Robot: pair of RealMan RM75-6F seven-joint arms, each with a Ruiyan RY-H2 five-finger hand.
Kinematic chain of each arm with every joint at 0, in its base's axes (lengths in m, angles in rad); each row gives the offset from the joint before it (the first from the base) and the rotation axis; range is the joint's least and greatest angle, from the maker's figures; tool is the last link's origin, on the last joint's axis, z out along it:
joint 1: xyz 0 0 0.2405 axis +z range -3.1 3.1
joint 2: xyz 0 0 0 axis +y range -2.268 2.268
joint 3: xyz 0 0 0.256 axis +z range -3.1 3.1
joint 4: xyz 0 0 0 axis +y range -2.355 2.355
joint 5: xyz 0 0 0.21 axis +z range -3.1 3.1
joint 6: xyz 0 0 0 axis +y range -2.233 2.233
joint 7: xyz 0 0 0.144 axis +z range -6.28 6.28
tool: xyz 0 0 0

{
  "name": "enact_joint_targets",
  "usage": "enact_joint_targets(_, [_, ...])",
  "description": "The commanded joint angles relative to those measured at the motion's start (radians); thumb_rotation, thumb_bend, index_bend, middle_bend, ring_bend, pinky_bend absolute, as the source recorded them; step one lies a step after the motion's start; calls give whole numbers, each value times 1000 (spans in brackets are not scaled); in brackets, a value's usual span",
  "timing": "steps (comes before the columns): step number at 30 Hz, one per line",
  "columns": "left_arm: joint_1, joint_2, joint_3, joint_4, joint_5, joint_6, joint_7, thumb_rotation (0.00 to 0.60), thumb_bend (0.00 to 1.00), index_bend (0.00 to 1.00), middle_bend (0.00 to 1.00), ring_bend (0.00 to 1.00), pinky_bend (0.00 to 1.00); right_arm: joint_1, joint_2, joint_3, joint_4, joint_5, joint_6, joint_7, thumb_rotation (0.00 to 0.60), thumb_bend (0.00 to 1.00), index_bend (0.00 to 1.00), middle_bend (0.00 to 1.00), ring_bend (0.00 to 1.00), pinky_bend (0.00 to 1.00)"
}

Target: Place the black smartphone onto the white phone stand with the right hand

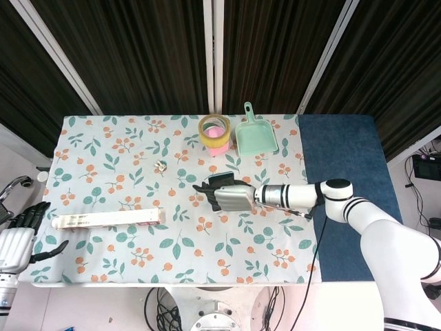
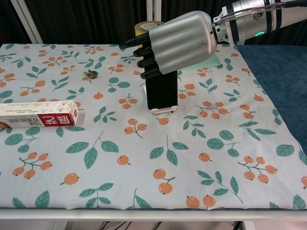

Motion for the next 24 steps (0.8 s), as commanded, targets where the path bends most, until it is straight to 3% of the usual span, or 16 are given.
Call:
enact_joint_targets(1, [0,0,0,1,-1,-1,-1,179,130,41,80,91,186,-2,3,2,-7,12,-19,-12,600,323,88,102,28,0])
enact_joint_targets(4, [0,-1,1,3,-1,-3,-2,181,130,41,80,91,186,-4,10,7,-23,24,-40,-30,600,272,0,31,0,0])
enact_joint_targets(16, [1,-4,1,6,0,-2,-4,182,130,41,80,91,187,-21,59,37,-102,65,-61,-97,600,196,0,0,0,0])
enact_joint_targets(19, [3,-1,0,2,1,4,-2,181,130,41,80,91,186,-43,106,66,-169,91,-25,-127,600,179,0,0,0,0])
enact_joint_targets(24, [5,6,-2,-8,2,12,5,181,130,41,80,91,186,-170,256,126,-389,175,148,-180,600,176,0,0,0,0])
